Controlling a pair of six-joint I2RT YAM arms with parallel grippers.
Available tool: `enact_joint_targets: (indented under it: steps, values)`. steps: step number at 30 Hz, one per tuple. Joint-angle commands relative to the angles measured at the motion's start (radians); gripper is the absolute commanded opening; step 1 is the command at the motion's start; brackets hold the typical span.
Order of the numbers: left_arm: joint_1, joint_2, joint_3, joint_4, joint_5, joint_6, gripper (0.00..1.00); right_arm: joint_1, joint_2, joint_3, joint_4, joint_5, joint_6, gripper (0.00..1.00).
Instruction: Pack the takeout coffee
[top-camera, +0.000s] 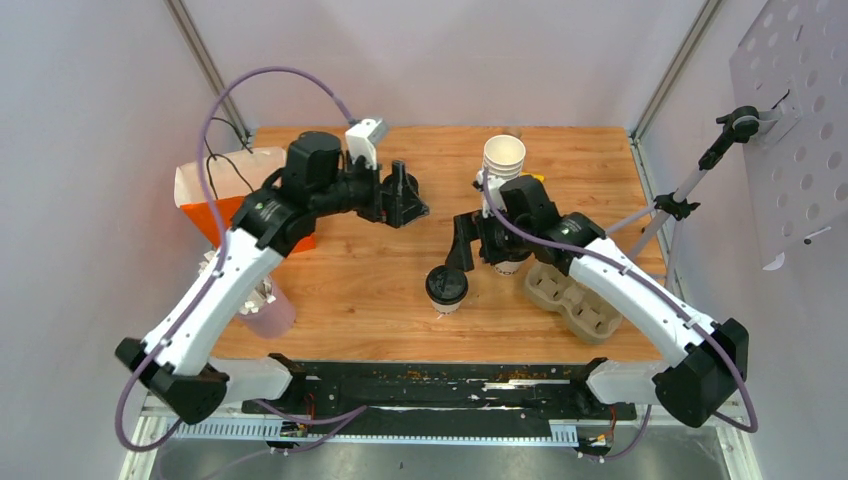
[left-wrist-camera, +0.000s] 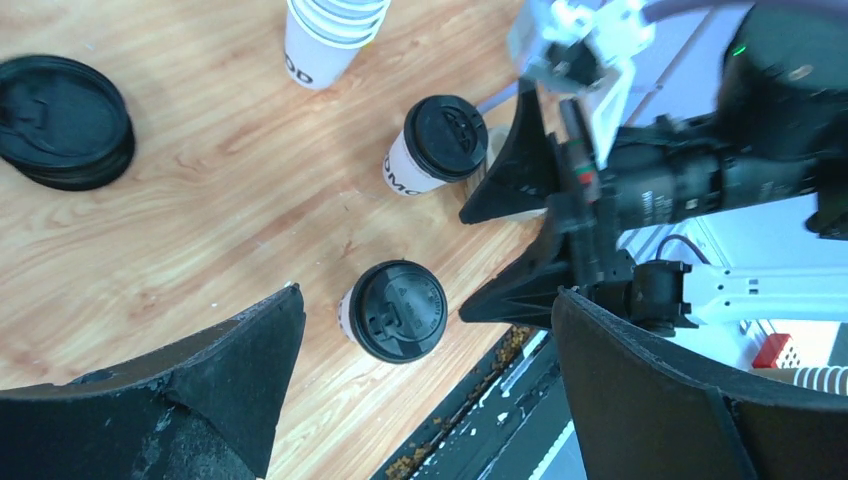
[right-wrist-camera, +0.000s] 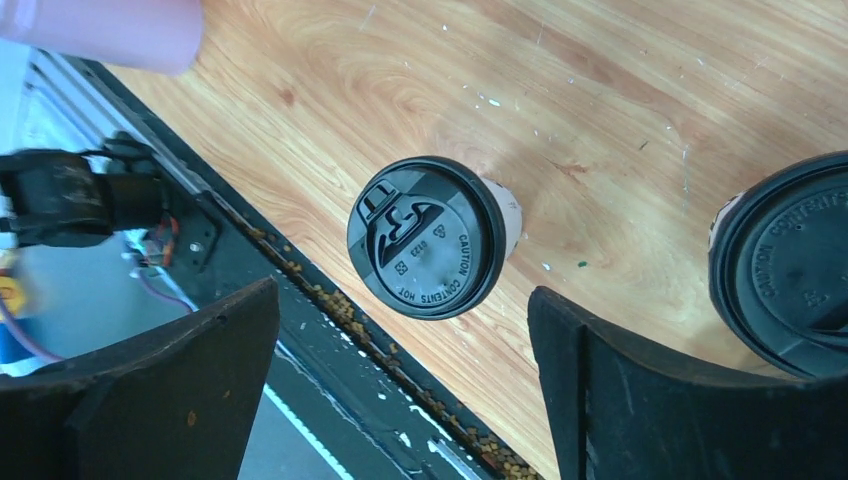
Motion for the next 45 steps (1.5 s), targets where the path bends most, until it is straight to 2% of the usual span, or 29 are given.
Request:
enact_joint_targets:
  steps: [1,3,7,11,15,28,39,45]
  values:
    - [0.002,-0.143,0.068,-0.137,-0.067,0.060,1.00,0.131,0.004,0.071,-0.078,0.284,-0.016,0.96]
    - [0.002,-0.198,0.072,-0.183,-0.101,0.076,1.00,0.182,0.027,0.096,-0.092,0.345,-0.016,0.99]
    - [0.002,-0.314,0.027,-0.248,-0.174,0.096,1.00,0.258,0.090,0.135,-0.119,0.474,-0.035,0.99]
    - [0.002,-0.423,-0.060,-0.249,-0.212,0.088,1.00,0.283,0.141,0.165,-0.133,0.480,-0.050,0.97]
    - [0.002,-0.487,-0.112,-0.246,-0.238,0.088,1.00,0.307,0.181,0.170,-0.130,0.462,-0.067,1.00]
    - [0.002,-0.492,-0.152,-0.254,-0.264,0.126,1.00,0.336,0.279,0.184,-0.126,0.460,-0.075,0.92]
    - [0.002,-0.493,-0.167,-0.247,-0.282,0.125,1.00,0.375,0.312,0.136,-0.142,0.505,-0.069,0.76]
    - [0.002,-0.494,-0.166,-0.248,-0.291,0.121,1.00,0.389,0.309,0.100,-0.134,0.518,-0.057,0.75]
